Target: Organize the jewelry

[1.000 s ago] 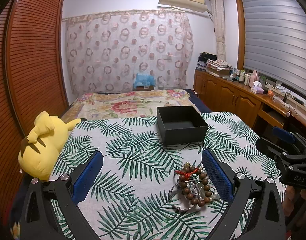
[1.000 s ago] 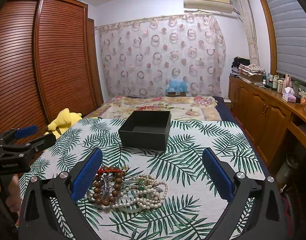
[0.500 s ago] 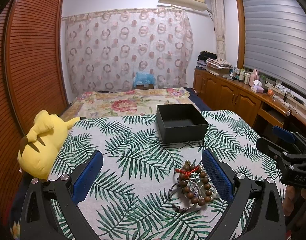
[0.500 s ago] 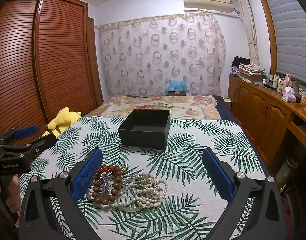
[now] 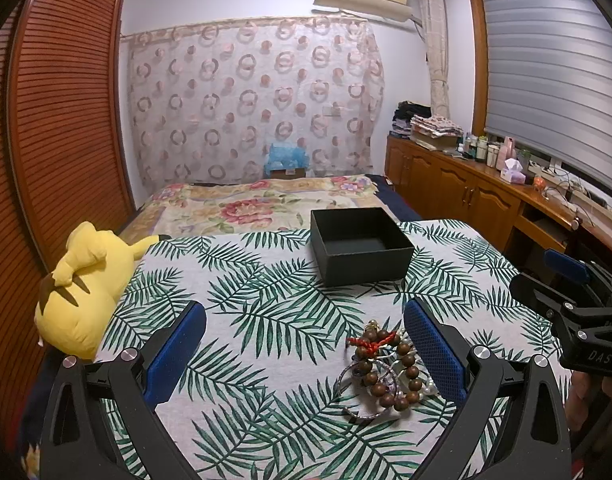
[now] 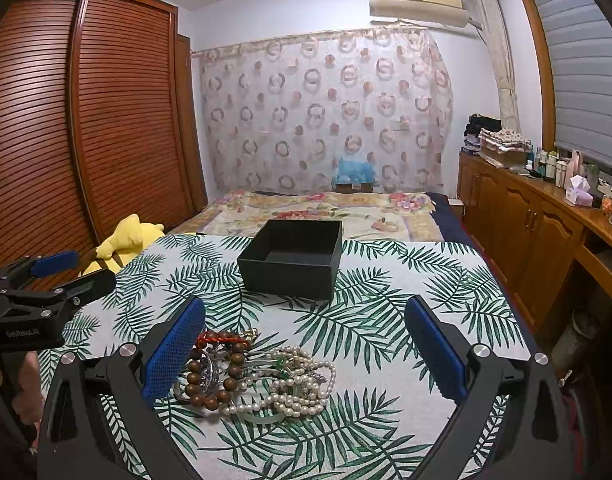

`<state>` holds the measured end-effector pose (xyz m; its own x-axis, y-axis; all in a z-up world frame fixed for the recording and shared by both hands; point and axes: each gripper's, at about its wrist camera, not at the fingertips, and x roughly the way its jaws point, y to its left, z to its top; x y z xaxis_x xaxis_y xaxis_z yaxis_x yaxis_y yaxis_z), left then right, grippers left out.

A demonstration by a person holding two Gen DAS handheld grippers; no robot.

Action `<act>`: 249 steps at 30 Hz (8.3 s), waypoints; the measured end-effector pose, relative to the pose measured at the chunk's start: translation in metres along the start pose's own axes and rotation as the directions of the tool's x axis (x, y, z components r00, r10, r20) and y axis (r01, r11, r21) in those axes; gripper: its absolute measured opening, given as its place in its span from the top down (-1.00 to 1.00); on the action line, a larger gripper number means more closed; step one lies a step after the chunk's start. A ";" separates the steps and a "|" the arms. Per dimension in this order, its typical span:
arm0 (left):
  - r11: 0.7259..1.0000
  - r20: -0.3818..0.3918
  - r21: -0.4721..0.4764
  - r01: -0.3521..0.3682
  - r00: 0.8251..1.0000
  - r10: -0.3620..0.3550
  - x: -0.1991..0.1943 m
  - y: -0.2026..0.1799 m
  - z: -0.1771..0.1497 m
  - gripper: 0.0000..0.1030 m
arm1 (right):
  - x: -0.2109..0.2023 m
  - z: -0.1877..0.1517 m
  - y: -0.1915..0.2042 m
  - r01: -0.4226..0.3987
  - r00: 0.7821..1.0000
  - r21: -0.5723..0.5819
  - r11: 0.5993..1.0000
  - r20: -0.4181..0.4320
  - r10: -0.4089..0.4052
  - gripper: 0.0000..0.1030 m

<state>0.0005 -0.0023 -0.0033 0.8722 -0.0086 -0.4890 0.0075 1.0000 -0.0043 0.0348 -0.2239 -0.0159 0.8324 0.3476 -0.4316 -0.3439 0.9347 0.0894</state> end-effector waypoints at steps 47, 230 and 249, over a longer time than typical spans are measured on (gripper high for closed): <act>0.939 -0.306 0.230 0.255 0.935 -0.179 0.101 -0.050 -0.019 -0.28 | 0.036 -0.059 -0.011 -0.095 0.978 -0.043 0.995 -0.191 0.085 -0.84; 0.945 -0.330 0.113 0.308 0.908 -0.257 0.095 -0.035 -0.067 -0.60 | 0.058 -0.063 -0.015 -0.235 0.928 -0.083 0.968 -0.316 0.198 0.20; 0.949 -0.290 0.085 0.305 0.918 -0.269 0.087 -0.027 -0.065 -0.09 | 0.090 -0.051 0.011 -0.226 0.925 -0.209 0.951 -0.354 0.141 0.61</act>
<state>0.0446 -0.0297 -0.1023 0.6572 -0.2772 -0.7009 0.3144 0.9460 -0.0793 0.0842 -0.1861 -0.0992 0.5673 0.4273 -0.7040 -0.6059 0.7955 -0.0054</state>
